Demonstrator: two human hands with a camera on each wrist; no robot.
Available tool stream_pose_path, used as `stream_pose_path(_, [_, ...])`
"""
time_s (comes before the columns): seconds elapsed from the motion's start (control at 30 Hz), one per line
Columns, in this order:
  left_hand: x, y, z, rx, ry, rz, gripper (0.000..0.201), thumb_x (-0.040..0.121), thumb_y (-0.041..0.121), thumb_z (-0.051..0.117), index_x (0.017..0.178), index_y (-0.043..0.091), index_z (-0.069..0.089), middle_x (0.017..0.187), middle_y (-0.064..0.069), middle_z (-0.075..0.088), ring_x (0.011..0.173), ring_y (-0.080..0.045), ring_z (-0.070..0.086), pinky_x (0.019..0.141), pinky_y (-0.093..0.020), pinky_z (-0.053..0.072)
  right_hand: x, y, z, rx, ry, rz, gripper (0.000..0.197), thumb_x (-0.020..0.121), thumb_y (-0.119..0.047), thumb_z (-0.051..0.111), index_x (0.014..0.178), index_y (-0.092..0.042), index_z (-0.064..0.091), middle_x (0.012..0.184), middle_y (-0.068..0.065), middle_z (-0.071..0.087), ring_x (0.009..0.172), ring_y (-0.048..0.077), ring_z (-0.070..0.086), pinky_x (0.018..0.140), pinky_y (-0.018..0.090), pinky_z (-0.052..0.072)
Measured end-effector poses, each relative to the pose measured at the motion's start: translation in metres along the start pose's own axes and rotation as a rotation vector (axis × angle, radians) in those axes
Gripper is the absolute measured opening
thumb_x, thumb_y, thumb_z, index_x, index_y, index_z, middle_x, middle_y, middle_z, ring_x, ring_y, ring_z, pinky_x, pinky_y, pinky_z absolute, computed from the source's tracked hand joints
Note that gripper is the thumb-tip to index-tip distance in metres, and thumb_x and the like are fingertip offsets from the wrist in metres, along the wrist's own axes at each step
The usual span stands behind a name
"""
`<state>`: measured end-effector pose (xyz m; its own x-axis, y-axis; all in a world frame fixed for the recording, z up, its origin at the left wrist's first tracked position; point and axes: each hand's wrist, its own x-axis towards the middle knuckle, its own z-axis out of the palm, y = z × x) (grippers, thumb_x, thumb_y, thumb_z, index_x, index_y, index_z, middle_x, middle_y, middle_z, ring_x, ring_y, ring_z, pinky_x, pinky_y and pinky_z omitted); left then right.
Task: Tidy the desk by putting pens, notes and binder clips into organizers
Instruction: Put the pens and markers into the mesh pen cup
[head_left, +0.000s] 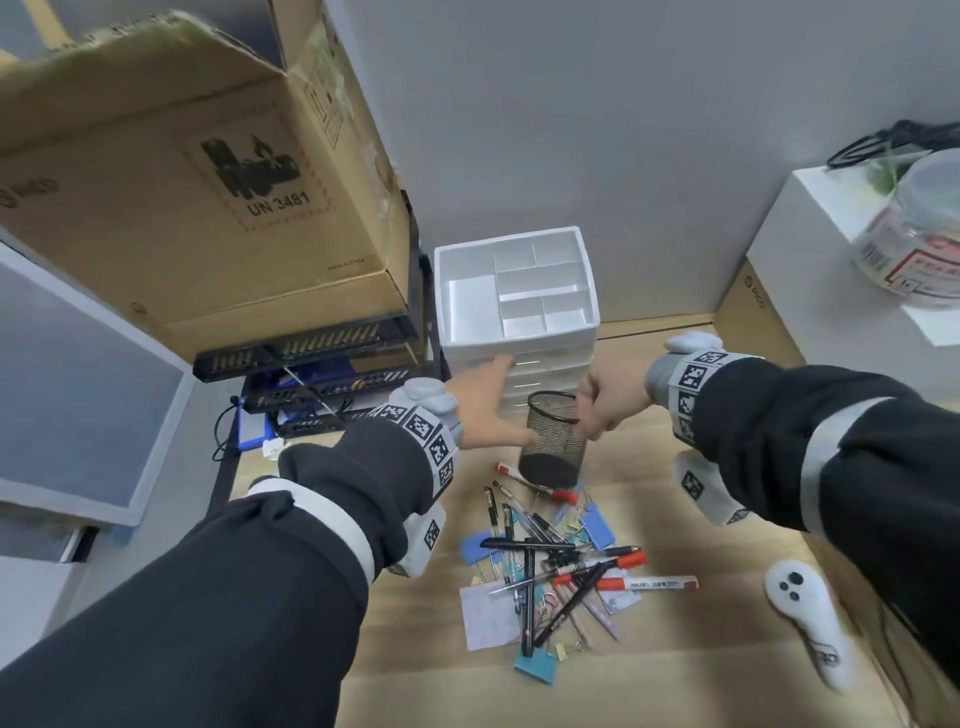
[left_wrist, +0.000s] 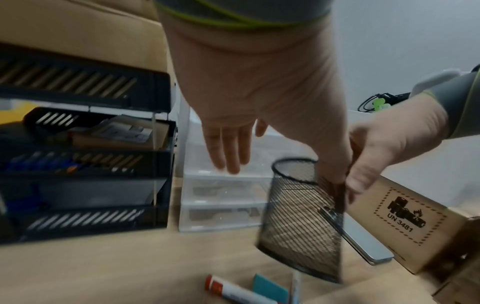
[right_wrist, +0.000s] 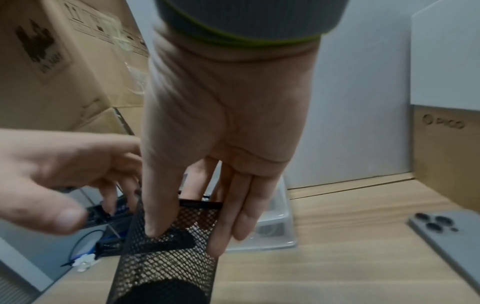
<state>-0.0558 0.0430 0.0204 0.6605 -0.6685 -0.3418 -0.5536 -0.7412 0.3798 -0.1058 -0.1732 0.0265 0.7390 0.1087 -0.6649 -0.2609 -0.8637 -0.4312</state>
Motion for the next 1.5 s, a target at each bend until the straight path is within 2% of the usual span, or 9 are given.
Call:
stream_pose_path(0.17, [-0.012,-0.013,0.025,-0.167,-0.013,-0.109,0.116,0.06,0.06,0.085,0.147,0.016,0.023,0.103,0.008,0.057,0.089,-0.012,0.058,0.075,-0.026,0.047,0.006,-0.032,0.025,0.189,-0.016,-0.143,0.014,0.079,-0.023,0.083,0.074,-0.016,0.072,0.05,-0.015,0.065,0.047,-0.009,0.058,0.049,0.006,0.044])
stream_pose_path(0.37, [-0.025,-0.036,0.04,-0.12,0.097,-0.196,0.132,0.046,0.073,0.082,0.149,0.022,0.019,0.123,-0.002,0.059,0.107,-0.02,0.06,0.09,-0.036,0.052,0.019,-0.04,0.05,0.291,0.044,-0.194,0.014,0.078,-0.025,0.084,0.089,-0.02,0.078,0.071,-0.013,0.069,0.063,-0.004,0.061,0.054,0.004,0.044])
stream_pose_path(0.5, [-0.036,-0.052,0.057,-0.12,0.136,-0.215,0.115,0.043,0.073,0.083,0.134,0.023,0.034,0.107,0.006,0.06,0.093,-0.015,0.061,0.08,-0.034,0.054,0.035,-0.035,0.067,0.488,0.182,-0.163,0.019,0.08,-0.014,0.08,0.099,-0.015,0.074,0.085,0.0,0.075,0.074,0.008,0.065,0.073,0.023,0.056])
stream_pose_path(0.77, [-0.049,-0.076,0.087,-0.134,0.118,-0.198,0.107,0.053,0.061,0.086,0.14,0.023,0.037,0.117,0.007,0.059,0.104,-0.015,0.058,0.088,-0.034,0.053,0.06,0.001,0.109,-0.044,0.088,0.007,0.008,0.085,-0.018,0.067,0.093,-0.02,0.068,0.098,0.0,0.072,0.091,0.02,0.066,0.088,0.034,0.055])
stream_pose_path(0.97, [-0.055,-0.093,0.111,-0.177,0.15,-0.207,0.102,0.053,0.054,0.086,0.137,0.023,0.038,0.118,0.005,0.06,0.105,-0.016,0.06,0.088,-0.034,0.052,0.068,0.015,0.146,-0.195,0.125,0.056,0.06,0.076,-0.036,0.079,0.129,-0.018,0.056,0.121,0.004,0.056,0.1,0.022,0.057,0.083,0.031,0.048])
stream_pose_path(1.1, [-0.064,-0.109,0.13,-0.208,0.143,-0.217,0.101,0.053,0.049,0.088,0.137,0.023,0.038,0.119,0.005,0.06,0.105,-0.016,0.059,0.087,-0.031,0.051,0.077,0.022,0.172,-0.295,0.204,0.05,0.084,0.063,-0.053,0.081,0.134,-0.025,0.047,0.123,0.004,0.05,0.108,0.025,0.049,0.083,0.035,0.043])
stream_pose_path(1.23, [-0.073,-0.125,0.144,-0.228,0.143,-0.242,0.101,0.054,0.048,0.089,0.138,0.023,0.038,0.121,0.006,0.059,0.105,-0.015,0.058,0.085,-0.025,0.045,0.09,0.019,0.184,-0.312,0.394,0.044,0.057,0.066,-0.06,0.067,0.112,-0.027,0.056,0.106,-0.001,0.056,0.095,0.02,0.048,0.08,0.036,0.048])
stream_pose_path(1.4, [-0.077,-0.137,0.15,-0.239,0.169,-0.244,0.105,0.052,0.049,0.089,0.139,0.023,0.036,0.126,0.004,0.058,0.111,-0.018,0.059,0.091,-0.029,0.048,0.106,0.01,0.188,-0.256,0.454,0.036,0.045,0.083,-0.038,0.065,0.123,-0.018,0.057,0.118,0.004,0.058,0.106,0.024,0.051,0.087,0.04,0.05])
stream_pose_path(1.5, [-0.076,-0.14,0.15,-0.238,0.187,-0.234,0.104,0.052,0.048,0.09,0.138,0.024,0.037,0.126,0.005,0.058,0.112,-0.018,0.059,0.091,-0.029,0.047,0.117,0.005,0.191,-0.277,0.461,0.029,0.032,0.088,-0.028,0.063,0.117,-0.018,0.059,0.115,0.005,0.057,0.101,0.023,0.051,0.077,0.033,0.042])
